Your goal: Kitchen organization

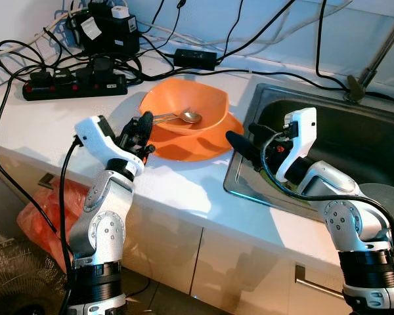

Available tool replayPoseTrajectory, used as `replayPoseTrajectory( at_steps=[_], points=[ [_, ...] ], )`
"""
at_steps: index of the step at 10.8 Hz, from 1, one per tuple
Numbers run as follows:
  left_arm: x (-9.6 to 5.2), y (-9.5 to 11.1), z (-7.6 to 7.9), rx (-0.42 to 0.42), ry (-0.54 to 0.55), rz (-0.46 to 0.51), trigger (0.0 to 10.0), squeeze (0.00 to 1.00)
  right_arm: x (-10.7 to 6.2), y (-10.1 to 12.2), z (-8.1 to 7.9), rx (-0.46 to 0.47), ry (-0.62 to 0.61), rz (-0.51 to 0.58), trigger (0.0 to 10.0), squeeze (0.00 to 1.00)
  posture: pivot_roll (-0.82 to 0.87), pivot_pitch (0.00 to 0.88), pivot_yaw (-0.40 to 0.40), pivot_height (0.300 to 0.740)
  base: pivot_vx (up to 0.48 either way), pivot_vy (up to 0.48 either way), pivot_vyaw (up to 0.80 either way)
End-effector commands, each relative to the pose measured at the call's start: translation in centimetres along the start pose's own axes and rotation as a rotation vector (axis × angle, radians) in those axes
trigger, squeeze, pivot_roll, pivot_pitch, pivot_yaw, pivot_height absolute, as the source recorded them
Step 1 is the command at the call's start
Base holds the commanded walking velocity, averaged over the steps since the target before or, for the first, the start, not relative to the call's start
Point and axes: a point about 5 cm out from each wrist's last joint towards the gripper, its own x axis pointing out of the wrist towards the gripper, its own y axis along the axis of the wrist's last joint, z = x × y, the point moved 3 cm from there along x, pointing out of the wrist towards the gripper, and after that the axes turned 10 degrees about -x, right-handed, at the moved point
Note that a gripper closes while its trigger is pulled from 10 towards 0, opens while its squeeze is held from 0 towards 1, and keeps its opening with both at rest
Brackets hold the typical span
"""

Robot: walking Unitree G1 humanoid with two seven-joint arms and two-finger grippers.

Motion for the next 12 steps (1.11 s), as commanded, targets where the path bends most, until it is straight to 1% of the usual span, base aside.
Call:
replayPoseTrajectory(
  at_steps=[1,5,6,8,9,10,12],
  points=[
    [0.4,0.0,0.4,-0.028,-0.002,-0.009,0.0,0.0,-0.2,0.2,-0.1,0.002,0.003,0.006,10.0,0.0,0.07,0.035,-0.042,0.74,0.0,0.0,0.0],
    [0.5,0.1,0.3,-0.053,0.005,-0.013,0.0,0.0,0.0,0.1,-0.2,0.007,0.0,0.008,10.0,0.0,0.07,0.033,-0.04,0.74,0.0,0.0,0.0],
    [0.6,0.2,0.6,-0.071,0.006,-0.016,0.0,0.0,0.0,0.1,-0.2,0.007,-0.002,0.009,10.0,0.0,0.07,0.032,-0.039,0.74,0.0,0.0,0.0],
    [0.7,0.4,1.1,-0.078,-0.006,-0.021,0.0,0.0,0.0,0.1,-0.2,0.008,-0.005,0.011,10.0,0.0,0.08,0.031,-0.038,0.74,0.0,0.0,0.0],
    [0.7,0.9,1.7,-0.084,-0.024,-0.017,0.0,0.0,0.1,0.1,-0.2,0.007,-0.006,0.011,10.0,0.0,0.08,0.03,-0.039,0.74,0.0,0.0,0.0],
    [0.9,2.3,1.6,-0.085,-0.006,0.05,0.0,0.0,0.2,0.1,-0.2,0.009,-0.008,0.012,10.0,0.0,0.08,0.029,-0.039,0.74,0.0,0.0,0.0],
    [1.0,3.0,1.4,-0.106,0.025,0.074,0.0,0.0,0.2,0.1,-0.1,0.008,-0.009,0.013,10.0,0.0,0.08,0.028,-0.039,0.74,0.0,0.0,0.0]
  ],
)
